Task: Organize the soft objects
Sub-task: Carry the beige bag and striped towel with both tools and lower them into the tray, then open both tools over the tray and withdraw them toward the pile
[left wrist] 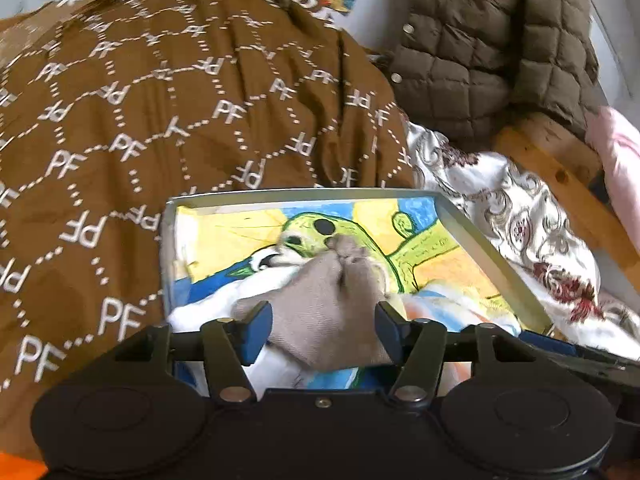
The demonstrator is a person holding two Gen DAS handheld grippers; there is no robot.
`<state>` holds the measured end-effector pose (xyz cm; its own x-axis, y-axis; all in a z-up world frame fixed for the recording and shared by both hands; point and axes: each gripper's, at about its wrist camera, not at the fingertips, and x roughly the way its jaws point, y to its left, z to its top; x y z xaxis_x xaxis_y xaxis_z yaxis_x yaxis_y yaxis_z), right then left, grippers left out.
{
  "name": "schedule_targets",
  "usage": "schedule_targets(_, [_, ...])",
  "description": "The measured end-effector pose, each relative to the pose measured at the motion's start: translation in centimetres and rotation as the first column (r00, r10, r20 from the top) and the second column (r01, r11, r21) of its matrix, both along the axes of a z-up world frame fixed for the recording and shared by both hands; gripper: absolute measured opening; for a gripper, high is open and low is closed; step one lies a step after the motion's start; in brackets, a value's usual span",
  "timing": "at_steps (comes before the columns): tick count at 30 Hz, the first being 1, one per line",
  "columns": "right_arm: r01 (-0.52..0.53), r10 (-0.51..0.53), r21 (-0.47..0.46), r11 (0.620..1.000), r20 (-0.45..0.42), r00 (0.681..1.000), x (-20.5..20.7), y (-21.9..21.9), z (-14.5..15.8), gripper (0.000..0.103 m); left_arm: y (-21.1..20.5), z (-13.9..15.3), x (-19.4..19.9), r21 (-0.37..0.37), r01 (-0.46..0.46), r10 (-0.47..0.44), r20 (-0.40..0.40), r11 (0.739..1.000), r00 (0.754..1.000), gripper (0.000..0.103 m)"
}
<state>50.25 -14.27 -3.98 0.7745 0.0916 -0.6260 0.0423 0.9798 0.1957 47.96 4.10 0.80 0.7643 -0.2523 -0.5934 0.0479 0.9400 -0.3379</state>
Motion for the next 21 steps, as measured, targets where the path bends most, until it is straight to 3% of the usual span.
schedule_targets(2, [0.001,-0.001,-0.012,1.0,0.015,1.0,-0.8,0.1,0.7,0.088,0.8,0.4,-0.7,-0.025,-0.022,0.022,-0.003,0.999,1.0,0.066])
schedule_targets(8, [-0.007,0.011,-0.048,0.999,0.094,0.995,-3.4,-0.2,3.7,0.101,2.2,2.0,-3.5,0.004,-0.041,0.04,0.046,0.999,0.998,0.073])
schedule_targets(21, [-0.048,0.047,0.001,0.999,0.198,0.979,-12.2,-1.3,10.4,0.102,4.4,6.2,-13.8,0.006,-0.05,0.047,0.232,0.999,0.972,0.092])
